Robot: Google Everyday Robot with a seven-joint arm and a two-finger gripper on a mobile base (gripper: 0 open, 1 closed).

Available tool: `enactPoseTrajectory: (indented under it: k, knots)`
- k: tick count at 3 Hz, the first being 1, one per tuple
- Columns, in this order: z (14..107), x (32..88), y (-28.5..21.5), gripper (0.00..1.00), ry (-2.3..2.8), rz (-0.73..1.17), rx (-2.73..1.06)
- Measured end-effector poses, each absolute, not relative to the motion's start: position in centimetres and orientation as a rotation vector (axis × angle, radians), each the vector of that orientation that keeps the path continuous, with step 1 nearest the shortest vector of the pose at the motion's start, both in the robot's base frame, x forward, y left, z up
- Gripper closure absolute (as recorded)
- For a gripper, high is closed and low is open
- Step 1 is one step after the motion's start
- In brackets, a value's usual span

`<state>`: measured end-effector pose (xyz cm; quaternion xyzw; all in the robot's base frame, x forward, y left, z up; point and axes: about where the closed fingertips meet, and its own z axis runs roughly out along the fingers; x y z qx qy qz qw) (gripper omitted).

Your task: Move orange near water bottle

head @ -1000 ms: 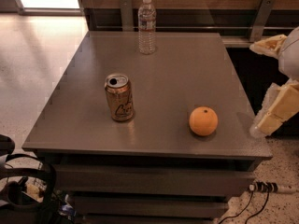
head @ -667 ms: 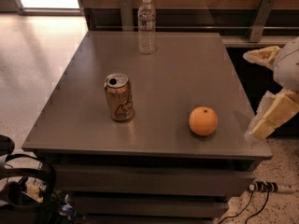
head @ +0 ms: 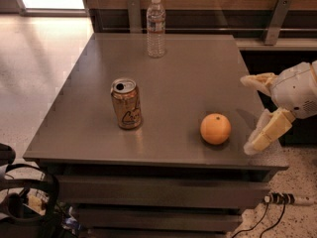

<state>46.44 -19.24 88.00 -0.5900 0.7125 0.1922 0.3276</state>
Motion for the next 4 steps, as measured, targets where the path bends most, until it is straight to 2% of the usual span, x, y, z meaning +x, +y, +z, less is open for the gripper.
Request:
enactPoseTrajectory:
  k: [2,4]
  knots:
    - [87.8,46.5,-19.0,0.00,1.861,0.514,-1.540]
    - [86.2,46.0,-16.1,0.00,1.766,0.628,-1.427]
